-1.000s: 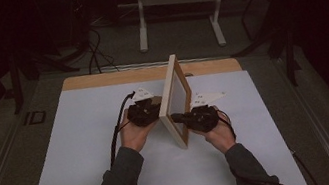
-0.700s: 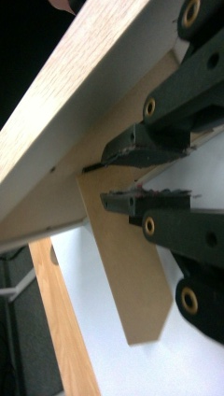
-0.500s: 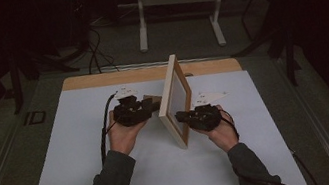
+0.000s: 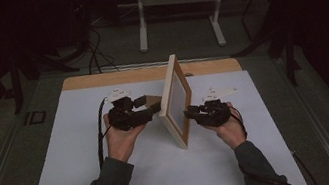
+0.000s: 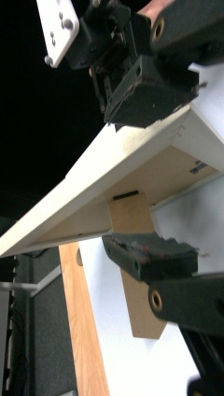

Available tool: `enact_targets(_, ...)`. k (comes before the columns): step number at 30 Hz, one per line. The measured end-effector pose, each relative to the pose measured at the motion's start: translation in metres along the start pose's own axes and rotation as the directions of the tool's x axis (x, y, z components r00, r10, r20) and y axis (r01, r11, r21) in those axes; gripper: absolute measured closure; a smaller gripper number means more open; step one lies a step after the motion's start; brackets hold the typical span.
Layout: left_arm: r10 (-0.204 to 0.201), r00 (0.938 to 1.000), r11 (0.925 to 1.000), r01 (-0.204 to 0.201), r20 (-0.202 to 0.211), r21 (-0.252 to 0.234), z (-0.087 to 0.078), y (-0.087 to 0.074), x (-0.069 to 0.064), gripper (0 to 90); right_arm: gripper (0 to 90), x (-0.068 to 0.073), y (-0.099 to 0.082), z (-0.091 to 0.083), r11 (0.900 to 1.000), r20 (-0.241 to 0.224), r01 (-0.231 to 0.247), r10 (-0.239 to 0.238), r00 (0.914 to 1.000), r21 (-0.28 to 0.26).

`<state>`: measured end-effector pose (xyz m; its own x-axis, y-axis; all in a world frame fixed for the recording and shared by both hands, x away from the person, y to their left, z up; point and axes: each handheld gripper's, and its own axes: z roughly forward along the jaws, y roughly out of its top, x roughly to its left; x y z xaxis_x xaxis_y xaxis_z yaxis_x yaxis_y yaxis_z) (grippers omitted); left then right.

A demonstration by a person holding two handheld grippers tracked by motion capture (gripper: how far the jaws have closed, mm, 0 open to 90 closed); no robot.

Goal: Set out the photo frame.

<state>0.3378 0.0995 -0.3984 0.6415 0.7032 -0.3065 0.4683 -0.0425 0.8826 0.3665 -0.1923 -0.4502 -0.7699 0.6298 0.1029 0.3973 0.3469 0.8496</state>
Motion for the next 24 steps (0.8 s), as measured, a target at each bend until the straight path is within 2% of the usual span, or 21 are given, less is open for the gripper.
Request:
enact_targets(3, 0.010, 0.9999, 0.9999, -0.010, 0.006, 0.005, 0.001, -0.001, -0.006, 28.9, 70.0, -0.003, -0.002, 0.000, 1.0000, 0.004, -0.006, 0.006, 1.0000, 0.003)
enact_targets(8, 0.048, 0.9984, 0.9987, -0.048, -0.029, 0.018, 0.005, -0.006, -0.020, 21.6, 70.0, -0.005, -0.004, 0.001, 0.9999, 0.008, -0.013, 0.013, 0.9999, 0.011)
enact_targets(14, 0.093, 0.9931, 0.9941, -0.088, -0.072, 0.064, 0.020, -0.014, -0.031, 20.7, 69.2, -0.007, -0.003, 0.001, 0.9999, 0.014, -0.012, 0.012, 0.9998, 0.010)
enact_targets(17, 0.093, 0.9909, 0.9929, -0.085, -0.097, 0.083, 0.028, -0.019, -0.032, 24.3, 67.4, -0.008, -0.004, 0.000, 0.9998, 0.021, -0.018, 0.017, 0.9996, 0.008)
enact_targets(19, 0.092, 0.9906, 0.9932, -0.084, -0.101, 0.081, 0.031, -0.022, -0.031, 30.3, 65.2, -0.009, -0.004, 0.000, 0.9999, 0.035, -0.007, 0.006, 0.9994, 0.015)
enact_targets(21, 0.085, 0.9926, 0.9937, -0.078, -0.087, 0.080, 0.033, -0.024, -0.032, 34.7, 62.6, -0.010, -0.005, -0.001, 0.9998, 0.044, -0.002, 0.001, 0.9990, 0.020)
enact_targets(24, 0.100, 0.9907, 0.9921, -0.092, -0.093, 0.085, 0.035, -0.027, -0.037, 43.1, 60.7, -0.013, -0.006, -0.001, 0.9998, 0.051, -0.009, 0.008, 0.9987, 0.018)
